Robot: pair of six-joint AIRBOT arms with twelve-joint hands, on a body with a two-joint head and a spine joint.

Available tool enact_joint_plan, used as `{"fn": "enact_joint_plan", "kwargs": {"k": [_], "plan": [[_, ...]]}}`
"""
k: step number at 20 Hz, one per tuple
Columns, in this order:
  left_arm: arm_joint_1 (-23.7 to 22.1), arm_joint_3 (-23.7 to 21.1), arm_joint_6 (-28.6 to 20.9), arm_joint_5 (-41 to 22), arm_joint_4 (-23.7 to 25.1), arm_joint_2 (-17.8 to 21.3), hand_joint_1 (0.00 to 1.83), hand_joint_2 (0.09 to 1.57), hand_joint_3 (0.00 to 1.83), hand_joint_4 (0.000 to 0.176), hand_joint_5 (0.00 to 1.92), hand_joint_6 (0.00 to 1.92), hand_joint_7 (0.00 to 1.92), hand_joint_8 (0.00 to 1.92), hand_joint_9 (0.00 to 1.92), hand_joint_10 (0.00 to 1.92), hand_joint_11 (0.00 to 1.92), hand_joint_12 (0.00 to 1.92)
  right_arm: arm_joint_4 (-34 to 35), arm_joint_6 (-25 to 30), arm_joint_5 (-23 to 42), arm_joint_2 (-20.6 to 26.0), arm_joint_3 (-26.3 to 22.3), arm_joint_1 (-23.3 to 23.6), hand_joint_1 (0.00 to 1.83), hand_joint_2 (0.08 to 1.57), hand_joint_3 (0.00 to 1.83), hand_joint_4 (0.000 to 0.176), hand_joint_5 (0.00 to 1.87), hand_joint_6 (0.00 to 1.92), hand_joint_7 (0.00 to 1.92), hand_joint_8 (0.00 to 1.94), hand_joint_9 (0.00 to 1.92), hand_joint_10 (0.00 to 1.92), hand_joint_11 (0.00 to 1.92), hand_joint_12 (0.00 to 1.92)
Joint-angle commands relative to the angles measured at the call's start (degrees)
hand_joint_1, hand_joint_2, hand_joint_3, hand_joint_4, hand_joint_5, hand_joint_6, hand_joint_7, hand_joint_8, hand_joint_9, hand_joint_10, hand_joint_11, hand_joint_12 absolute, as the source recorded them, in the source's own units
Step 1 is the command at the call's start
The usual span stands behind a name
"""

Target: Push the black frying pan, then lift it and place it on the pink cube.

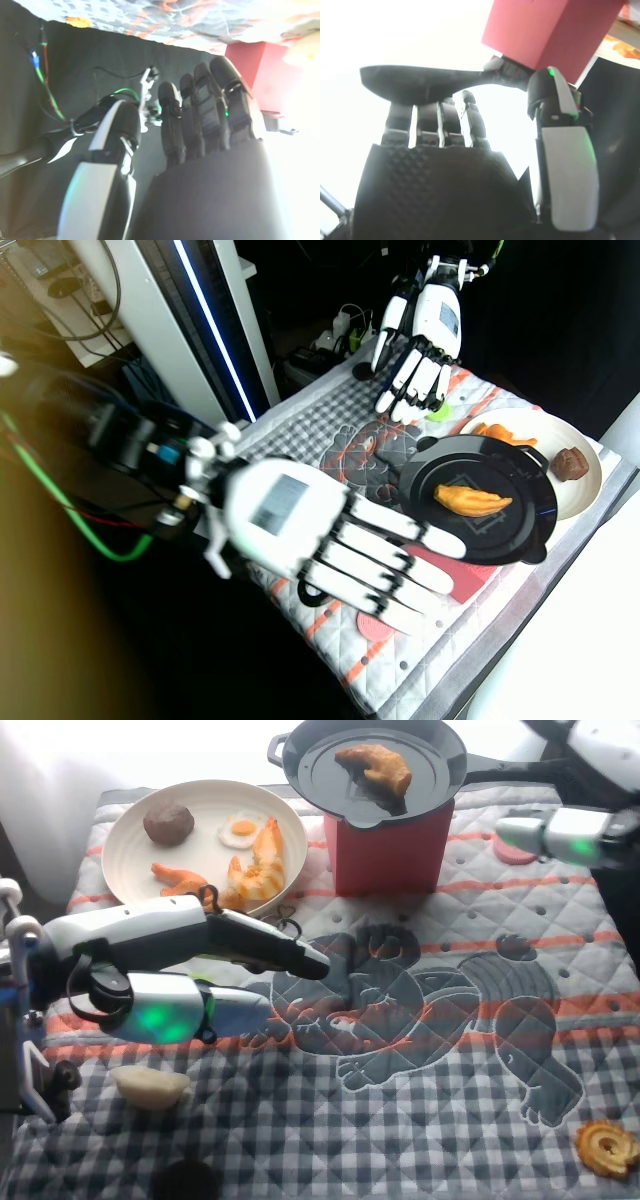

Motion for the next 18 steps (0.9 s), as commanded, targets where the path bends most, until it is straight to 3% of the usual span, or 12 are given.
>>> {"fn": "enact_joint_plan", "kwargs": {"k": [1, 3, 5, 7, 8, 9, 10, 11, 12, 15, 17, 18], "plan": [[-0.1, -0.4, -0.1, -7.2, -2.3, 0.9, 0.76, 1.36, 0.0, 0.0, 0.56, 0.01, 0.41, 0.0, 0.38, 0.01, 0.0, 1.11, -2.9, 0.0, 10.6, 1.5, -1.4, 0.0, 0.63, 1.11, 0.0, 0.099, 0.0, 0.0, 0.0, 0.0, 0.0, 0.0, 0.0, 0.0], [0.1, -1.6, 0.8, -8.6, -3.2, 2.7, 0.75, 1.34, 0.0, 0.0, 0.54, 0.0, 0.42, 0.01, 0.39, 0.02, 0.0, 1.17, -5.7, 0.0, 16.2, 6.5, -6.9, -2.9, 0.55, 1.11, 0.0, 0.076, 0.0, 0.0, 0.0, 0.0, 0.0, 0.0, 0.0, 0.0], [0.8, -3.4, 3.7, -11.1, -5.9, 5.2, 0.67, 1.35, 0.0, 0.0, 0.47, 0.0, 0.41, 0.0, 0.41, 0.03, 0.0, 1.21, -8.2, 0.7, 22.2, 11.1, -11.8, -6.6, 0.47, 1.11, 0.0, 0.095, 0.0, 0.0, 0.0, 0.0, 0.0, 0.0, 0.0, 0.0], [2.0, -4.5, 6.4, -13.4, -8.6, 7.0, 0.69, 1.36, 0.0, 0.0, 0.4, 0.0, 0.4, 0.0, 0.38, 0.02, 0.0, 1.17, -10.2, 4.6, 26.7, 13.9, -14.1, -10.3, 0.46, 1.11, 0.0, 0.129, 0.0, 0.0, 0.0, 0.0, 0.0, 0.0, 0.0, 0.0], [2.5, -4.7, 7.3, -14.6, -10.2, 7.5, 0.69, 1.36, 0.0, 0.0, 0.3, 0.0, 0.27, 0.0, 0.28, 0.01, 0.0, 1.05, -11.0, 7.5, 29.8, 15.2, -15.0, -13.0, 0.5, 1.14, 0.0, 0.115, 0.0, 0.0, 0.0, 0.0, 0.0, 0.0, 0.0, 0.0], [2.8, -4.7, 7.5, -15.4, -11.3, 7.7, 0.67, 1.35, 0.0, 0.0, 0.18, 0.0, 0.12, 0.0, 0.15, 0.0, 0.0, 0.88, -11.1, 8.6, 32.2, 16.1, -15.7, -15.0, 0.52, 1.14, 0.0, 0.119, 0.0, 0.0, 0.0, 0.0, 0.0, 0.0, 0.0, 0.0], [3.1, -4.5, 7.6, -16.7, -12.7, 7.8, 0.45, 1.38, 0.0, 0.0, 0.05, 0.0, 0.03, 0.0, 0.05, 0.0, 0.0, 0.58, -11.0, 9.5, 35.7, 17.3, -16.7, -17.7, 0.5, 1.14, 0.0, 0.127, 0.0, 0.0, 0.0, 0.0, 0.0, 0.0, 0.0, 0.0], [3.4, -4.3, 7.6, -17.7, -13.8, 7.9, 0.45, 1.38, 0.0, 0.0, 0.05, 0.0, 0.03, 0.0, 0.05, 0.0, 0.0, 0.58, -10.6, 10.2, 37.9, 18.1, -17.4, -19.9, 0.5, 1.14, 0.0, 0.127, 0.0, 0.0, 0.0, 0.0, 0.0, 0.0, 0.0, 0.0], [3.9, -4.2, 8.1, -19.3, -15.9, 8.2, 0.24, 1.37, 0.0, 0.0, 0.0, 0.0, 0.0, 0.0, 0.0, 0.0, 0.0, 0.06, -9.7, 11.2, 41.5, 19.1, -18.4, -23.1, 0.49, 1.12, 0.0, 0.121, 0.0, 0.0, 0.0, 0.0, 0.0, 0.0, 0.0, 0.0], [5.5, -4.3, 8.8, -22.9, -19.7, 9.2, 0.21, 1.24, 0.0, 0.0, 0.0, 0.0, 0.0, 0.0, 0.0, 0.0, 0.0, 0.0, -8.2, 11.9, 47.7, 21.1, -20.4, -28.0, 0.5, 1.1, 0.0, 0.08, 0.0, 0.0, 0.0, 0.0, 0.0, 0.0, 0.0, 0.0], [7.6, -4.9, 8.8, -27.8, -23.1, 10.5, 0.24, 1.16, 0.0, 0.0, 0.0, 0.0, 0.0, 0.0, 0.0, 0.0, 0.0, 0.0, -7.0, 11.9, 53.7, 22.8, -22.5, -31.9, 0.53, 1.11, 0.0, 0.104, 0.0, 0.0, 0.0, 0.0, 0.0, 0.0, 0.0, 0.0], [7.6, -4.9, 8.8, -27.9, -23.2, 10.5, 0.24, 1.16, 0.0, 0.0, 0.0, 0.0, 0.0, 0.0, 0.0, 0.0, 0.0, 0.0, -7.0, 11.9, 53.9, 22.8, -22.6, -32.0, 0.53, 1.11, 0.0, 0.104, 0.0, 0.0, 0.0, 0.0, 0.0, 0.0, 0.0, 0.0]]}}
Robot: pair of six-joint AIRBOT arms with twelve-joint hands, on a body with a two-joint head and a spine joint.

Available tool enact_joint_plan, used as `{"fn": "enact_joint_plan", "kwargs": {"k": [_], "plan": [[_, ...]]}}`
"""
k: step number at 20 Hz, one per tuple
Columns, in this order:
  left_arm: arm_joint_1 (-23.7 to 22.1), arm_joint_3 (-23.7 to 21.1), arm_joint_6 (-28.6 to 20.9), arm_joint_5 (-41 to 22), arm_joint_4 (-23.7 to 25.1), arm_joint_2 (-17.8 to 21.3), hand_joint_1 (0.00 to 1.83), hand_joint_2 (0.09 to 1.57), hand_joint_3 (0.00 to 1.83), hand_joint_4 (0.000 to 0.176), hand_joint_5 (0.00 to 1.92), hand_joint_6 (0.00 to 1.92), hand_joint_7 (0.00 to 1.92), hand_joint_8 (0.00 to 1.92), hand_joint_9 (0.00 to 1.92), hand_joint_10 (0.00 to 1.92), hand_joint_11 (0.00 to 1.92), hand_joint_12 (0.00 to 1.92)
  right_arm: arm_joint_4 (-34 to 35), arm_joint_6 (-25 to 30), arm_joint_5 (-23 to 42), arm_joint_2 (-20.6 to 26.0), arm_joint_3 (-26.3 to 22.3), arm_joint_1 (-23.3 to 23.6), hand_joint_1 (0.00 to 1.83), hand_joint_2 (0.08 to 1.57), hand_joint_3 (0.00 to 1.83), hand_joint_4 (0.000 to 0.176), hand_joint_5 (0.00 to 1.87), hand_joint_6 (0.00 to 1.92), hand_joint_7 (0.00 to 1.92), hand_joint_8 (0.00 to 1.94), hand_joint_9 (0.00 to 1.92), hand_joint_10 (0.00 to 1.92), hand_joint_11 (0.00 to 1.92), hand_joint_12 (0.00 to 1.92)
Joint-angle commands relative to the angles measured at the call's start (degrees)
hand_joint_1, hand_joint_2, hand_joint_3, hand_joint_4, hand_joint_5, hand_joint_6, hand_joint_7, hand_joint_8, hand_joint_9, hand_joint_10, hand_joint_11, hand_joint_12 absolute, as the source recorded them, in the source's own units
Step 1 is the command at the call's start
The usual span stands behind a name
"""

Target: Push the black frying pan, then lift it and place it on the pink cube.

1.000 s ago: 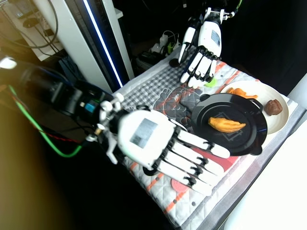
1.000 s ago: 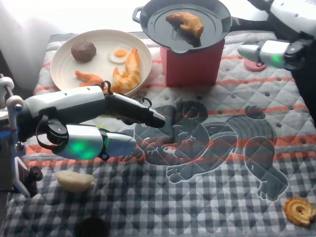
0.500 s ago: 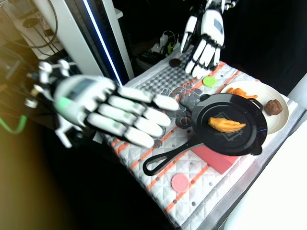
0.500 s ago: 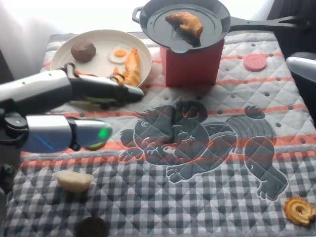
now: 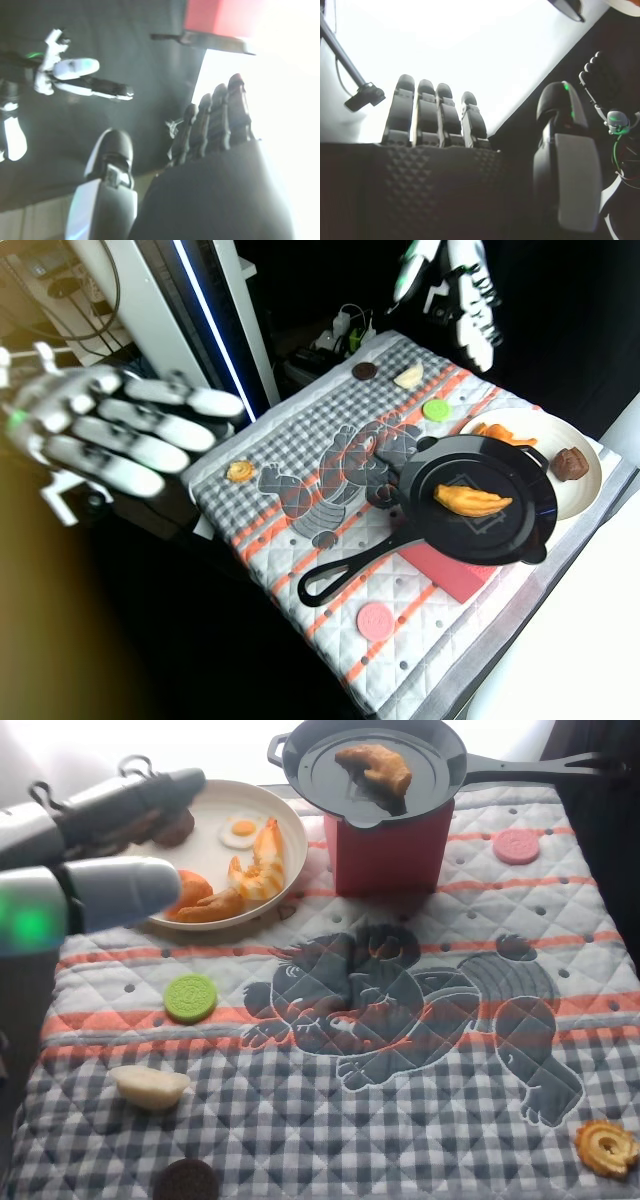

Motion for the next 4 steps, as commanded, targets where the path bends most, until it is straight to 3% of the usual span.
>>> {"fn": "enact_joint_plan", "kwargs": {"k": [1, 2, 3, 4], "plan": [[-0.3, -0.3, -0.4, -9.9, -1.9, 0.7, 0.32, 1.14, 0.0, 0.014, 0.0, 0.0, 0.0, 0.0, 0.0, 0.0, 0.0, 0.0, 0.3, 0.2, 10.4, 0.6, -0.2, -0.3, 0.54, 1.07, 0.0, 0.105, 0.0, 0.0, 0.0, 0.0, 0.0, 0.0, 0.0, 0.0], [0.6, -0.7, -0.3, -11.6, -2.9, 1.6, 0.33, 1.14, 0.0, 0.056, 0.0, 0.0, 0.0, 0.0, 0.0, 0.0, 0.0, 0.0, 1.7, 0.2, 12.0, 1.3, -1.0, -1.8, 0.55, 1.06, 0.0, 0.111, 0.0, 0.0, 0.0, 0.0, 0.0, 0.0, 0.0, 0.0], [1.0, -0.9, -0.2, -12.3, -3.3, 2.1, 0.33, 1.14, 0.0, 0.056, 0.0, 0.0, 0.0, 0.0, 0.0, 0.0, 0.0, 0.0, 1.7, 0.3, 12.0, 1.5, -1.1, -2.0, 0.55, 1.06, 0.0, 0.111, 0.0, 0.0, 0.0, 0.0, 0.0, 0.0, 0.0, 0.0], [1.5, -1.2, 0.0, -13.3, -3.7, 2.7, 0.4, 1.12, 0.0, 0.149, 0.0, 0.0, 0.0, 0.0, 0.0, 0.0, 0.0, 0.0, 1.6, 0.5, 12.0, 1.6, -1.1, -2.1, 0.52, 1.06, 0.0, 0.122, 0.0, 0.0, 0.0, 0.0, 0.0, 0.0, 0.0, 0.0]]}}
